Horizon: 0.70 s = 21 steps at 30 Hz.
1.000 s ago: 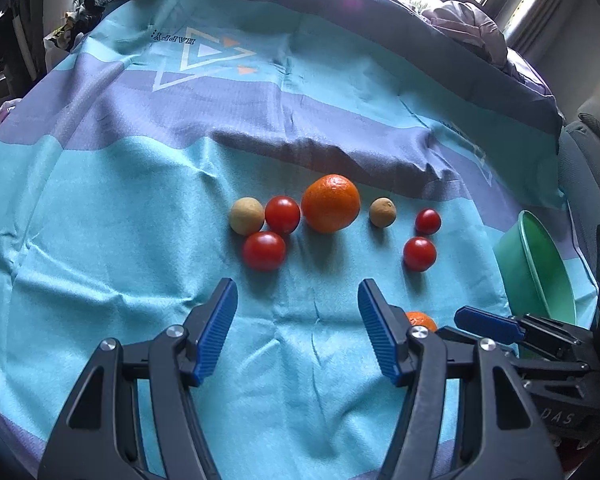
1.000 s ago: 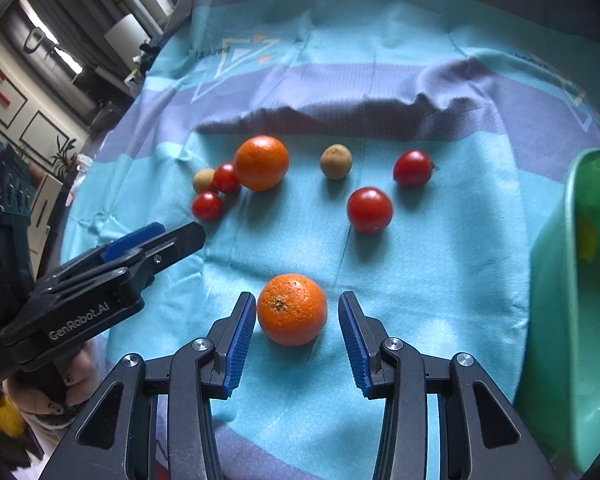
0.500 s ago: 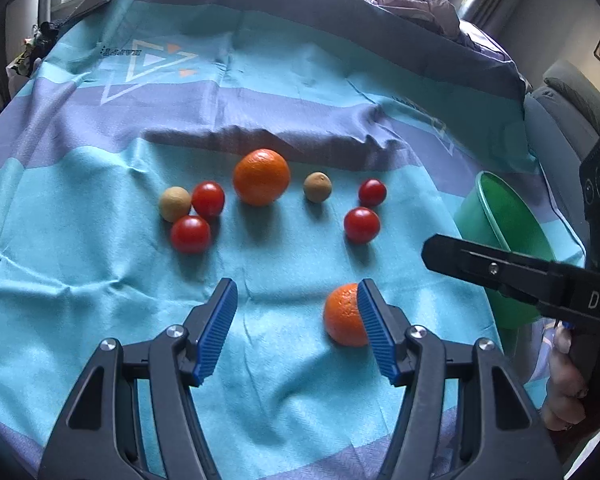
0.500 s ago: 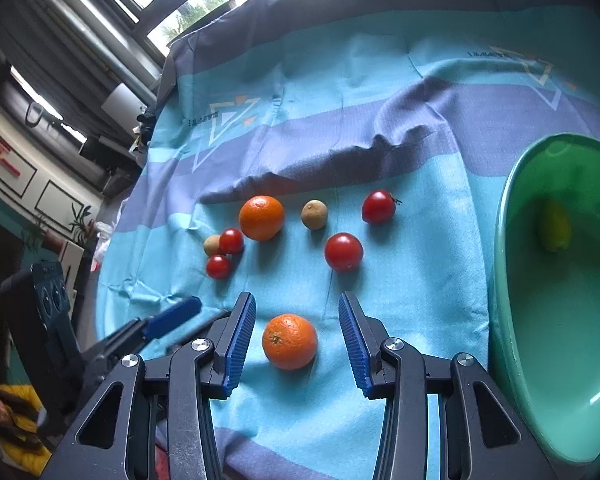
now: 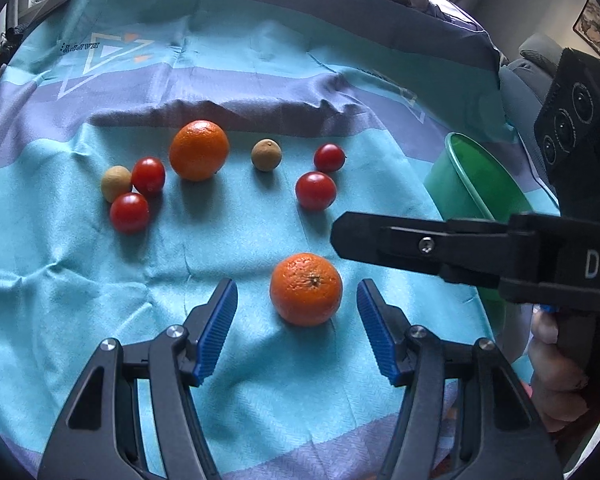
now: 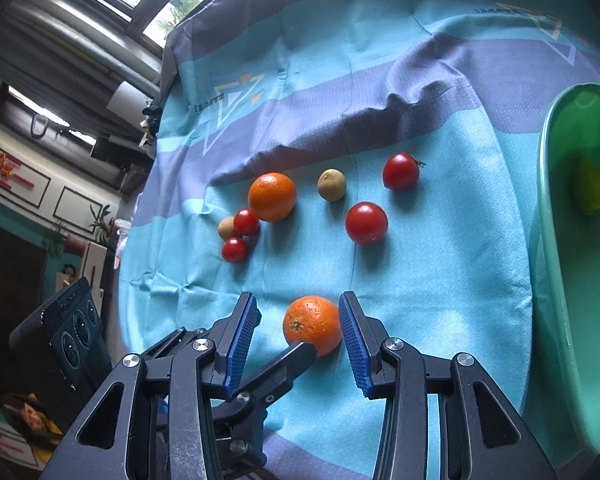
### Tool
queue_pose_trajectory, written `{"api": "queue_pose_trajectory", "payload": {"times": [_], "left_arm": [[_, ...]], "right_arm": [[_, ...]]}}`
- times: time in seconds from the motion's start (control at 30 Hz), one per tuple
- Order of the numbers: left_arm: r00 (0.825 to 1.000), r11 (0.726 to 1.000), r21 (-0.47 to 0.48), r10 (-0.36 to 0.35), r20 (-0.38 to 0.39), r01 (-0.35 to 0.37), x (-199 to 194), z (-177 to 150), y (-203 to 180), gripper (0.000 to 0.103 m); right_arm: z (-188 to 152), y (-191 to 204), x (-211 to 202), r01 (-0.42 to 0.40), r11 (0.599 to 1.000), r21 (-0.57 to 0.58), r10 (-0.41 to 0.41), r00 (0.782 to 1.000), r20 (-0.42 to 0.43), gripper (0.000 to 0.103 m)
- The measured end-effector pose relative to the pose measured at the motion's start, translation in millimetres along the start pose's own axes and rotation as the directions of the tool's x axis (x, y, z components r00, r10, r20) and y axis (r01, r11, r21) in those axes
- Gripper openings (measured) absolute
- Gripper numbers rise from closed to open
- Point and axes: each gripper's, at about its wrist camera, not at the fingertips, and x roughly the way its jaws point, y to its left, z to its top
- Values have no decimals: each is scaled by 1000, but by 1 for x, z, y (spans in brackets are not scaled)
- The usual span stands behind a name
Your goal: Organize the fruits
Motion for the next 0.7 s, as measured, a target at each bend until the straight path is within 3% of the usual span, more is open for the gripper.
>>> {"api": "queue_pose_trajectory", "payload": {"times": [0.17,0.7], "left_arm": [[999,999,-22,-26,-22,26,9,-1,0,61],[999,998,-47,-41,-36,40,21,-4,3,54]], "right_arm": [[1,-5,18,-41,999,35,42,998,-52,44],[-2,-12,45,2,999,52,5,993,-121,45]]}}
